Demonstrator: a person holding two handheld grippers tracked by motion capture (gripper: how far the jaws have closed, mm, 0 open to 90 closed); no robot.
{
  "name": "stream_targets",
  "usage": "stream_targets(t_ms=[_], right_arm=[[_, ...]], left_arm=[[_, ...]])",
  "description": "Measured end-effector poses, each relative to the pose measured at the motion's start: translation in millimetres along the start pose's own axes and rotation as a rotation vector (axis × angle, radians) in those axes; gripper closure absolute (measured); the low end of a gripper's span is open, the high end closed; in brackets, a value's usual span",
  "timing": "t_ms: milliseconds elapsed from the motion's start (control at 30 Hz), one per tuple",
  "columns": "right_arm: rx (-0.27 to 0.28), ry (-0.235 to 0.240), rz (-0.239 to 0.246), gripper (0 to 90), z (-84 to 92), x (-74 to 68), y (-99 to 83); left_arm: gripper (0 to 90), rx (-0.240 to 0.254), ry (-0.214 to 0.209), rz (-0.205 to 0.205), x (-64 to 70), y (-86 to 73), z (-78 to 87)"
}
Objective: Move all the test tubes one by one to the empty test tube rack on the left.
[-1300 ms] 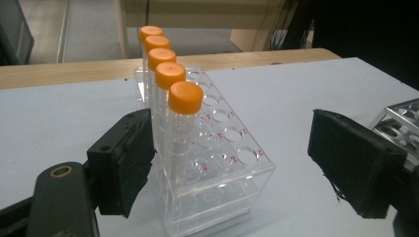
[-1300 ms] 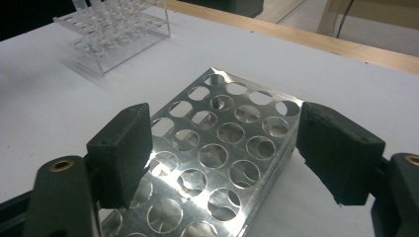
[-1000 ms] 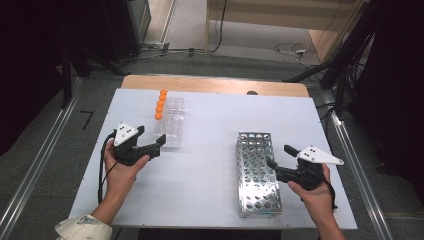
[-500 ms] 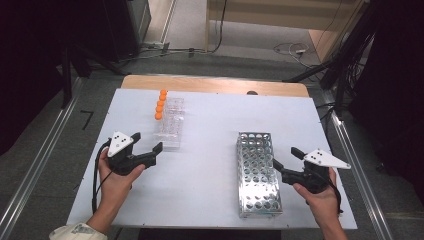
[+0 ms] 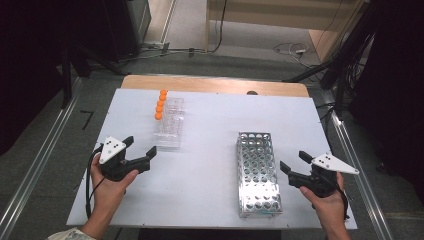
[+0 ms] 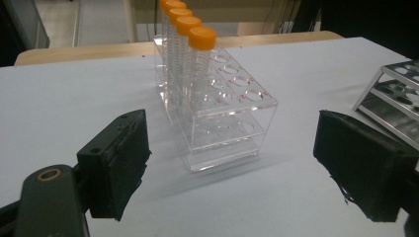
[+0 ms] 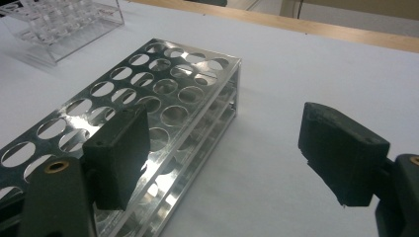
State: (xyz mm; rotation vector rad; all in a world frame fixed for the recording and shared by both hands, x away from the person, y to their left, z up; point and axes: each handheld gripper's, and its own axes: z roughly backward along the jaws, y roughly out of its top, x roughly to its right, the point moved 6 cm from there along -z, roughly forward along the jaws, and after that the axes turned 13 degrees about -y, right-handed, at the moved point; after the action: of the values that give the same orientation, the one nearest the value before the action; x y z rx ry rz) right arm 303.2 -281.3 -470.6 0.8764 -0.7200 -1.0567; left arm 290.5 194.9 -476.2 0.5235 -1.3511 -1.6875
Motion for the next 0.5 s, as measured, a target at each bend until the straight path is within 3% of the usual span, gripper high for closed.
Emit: stream_targets(t_ms=[500], right_arm=[[-0.002, -0.036, -0.018, 18.8, 10.6, 13.8, -8.2]], left_arm=[[14.9, 0.014, -0.007, 0.012, -0.3, -4.6, 16.9]])
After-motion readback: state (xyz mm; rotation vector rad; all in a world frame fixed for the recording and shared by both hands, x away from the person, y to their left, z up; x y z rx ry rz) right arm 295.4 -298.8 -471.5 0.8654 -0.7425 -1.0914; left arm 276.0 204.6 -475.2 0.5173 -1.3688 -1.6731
